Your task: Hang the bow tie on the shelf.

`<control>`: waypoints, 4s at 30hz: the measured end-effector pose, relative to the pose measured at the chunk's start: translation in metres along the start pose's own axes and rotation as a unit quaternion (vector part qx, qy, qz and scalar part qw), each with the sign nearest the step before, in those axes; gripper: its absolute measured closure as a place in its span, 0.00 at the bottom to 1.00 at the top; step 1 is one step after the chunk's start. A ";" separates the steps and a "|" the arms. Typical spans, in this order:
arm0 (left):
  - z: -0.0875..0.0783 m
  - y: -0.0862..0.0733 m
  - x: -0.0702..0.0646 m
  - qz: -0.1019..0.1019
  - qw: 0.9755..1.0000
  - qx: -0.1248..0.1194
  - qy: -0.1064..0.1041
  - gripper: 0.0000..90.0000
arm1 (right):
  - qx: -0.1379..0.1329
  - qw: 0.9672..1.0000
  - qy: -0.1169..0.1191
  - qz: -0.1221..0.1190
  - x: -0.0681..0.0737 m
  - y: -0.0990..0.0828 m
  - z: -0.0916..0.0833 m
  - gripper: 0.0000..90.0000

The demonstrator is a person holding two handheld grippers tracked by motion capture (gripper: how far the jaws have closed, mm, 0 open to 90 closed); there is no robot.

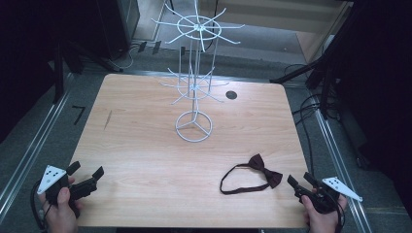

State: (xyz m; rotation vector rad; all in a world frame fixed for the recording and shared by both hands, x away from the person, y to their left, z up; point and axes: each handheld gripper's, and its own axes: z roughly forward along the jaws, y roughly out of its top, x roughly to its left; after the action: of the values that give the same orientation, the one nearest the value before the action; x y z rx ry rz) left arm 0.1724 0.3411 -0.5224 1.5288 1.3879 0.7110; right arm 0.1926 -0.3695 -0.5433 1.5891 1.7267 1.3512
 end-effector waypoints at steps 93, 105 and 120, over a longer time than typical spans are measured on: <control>0.008 0.003 0.000 0.012 0.998 0.042 -0.047 0.15 | 0.223 0.961 0.035 -0.159 0.062 0.029 0.076 0.59; 0.008 0.003 0.000 0.012 0.998 0.042 -0.046 0.15 | 0.191 0.970 0.025 -0.147 0.077 0.026 0.081 0.83; 0.007 0.003 0.000 0.012 0.998 0.040 -0.041 0.15 | 0.077 0.980 0.054 -0.174 0.110 0.039 0.065 0.84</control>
State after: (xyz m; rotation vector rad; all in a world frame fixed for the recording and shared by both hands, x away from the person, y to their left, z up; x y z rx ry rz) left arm 0.1801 0.3393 -0.5228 1.6226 1.3527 0.6069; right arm 0.2383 -0.2497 -0.5062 1.2285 2.1021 1.1720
